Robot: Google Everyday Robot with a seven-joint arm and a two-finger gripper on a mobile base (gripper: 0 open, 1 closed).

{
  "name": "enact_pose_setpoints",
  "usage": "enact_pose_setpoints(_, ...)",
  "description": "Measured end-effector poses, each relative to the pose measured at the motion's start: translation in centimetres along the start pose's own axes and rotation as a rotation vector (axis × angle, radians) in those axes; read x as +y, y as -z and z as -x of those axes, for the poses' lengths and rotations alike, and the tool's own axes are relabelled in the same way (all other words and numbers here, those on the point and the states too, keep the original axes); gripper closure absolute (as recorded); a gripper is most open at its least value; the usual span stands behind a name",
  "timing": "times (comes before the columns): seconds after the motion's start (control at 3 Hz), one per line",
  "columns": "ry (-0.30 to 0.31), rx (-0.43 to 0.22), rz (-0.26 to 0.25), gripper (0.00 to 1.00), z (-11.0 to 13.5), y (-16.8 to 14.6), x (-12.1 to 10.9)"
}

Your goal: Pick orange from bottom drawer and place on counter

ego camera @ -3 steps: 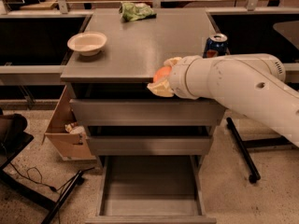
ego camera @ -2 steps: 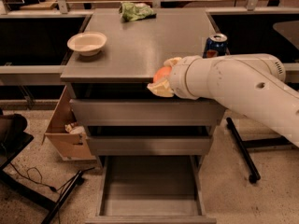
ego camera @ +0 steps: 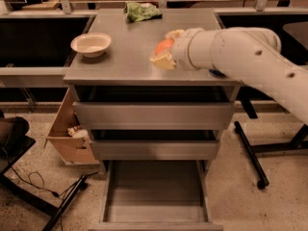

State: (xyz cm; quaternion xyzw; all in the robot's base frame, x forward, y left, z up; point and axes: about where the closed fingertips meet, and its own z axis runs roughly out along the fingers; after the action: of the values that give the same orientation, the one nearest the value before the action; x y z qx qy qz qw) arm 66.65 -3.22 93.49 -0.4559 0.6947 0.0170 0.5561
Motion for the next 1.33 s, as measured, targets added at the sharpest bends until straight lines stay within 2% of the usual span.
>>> enact_pose_setpoints(0.33,-0.007,-0.073,-0.011,1.0,3.0,-4.3,-4.0)
enact_pose_setpoints(0.67,-0.067,-0.112,-0.022,1.0,4.5,-9.3,-7.6)
enact_pose_setpoints(1.0,-0.147,-0.123,-0.093,1.0,4.9,-12.9,-12.6)
enact_pose_setpoints(1.33,-0.271,-0.11,-0.148,1.0,3.3,-16.1,-15.6)
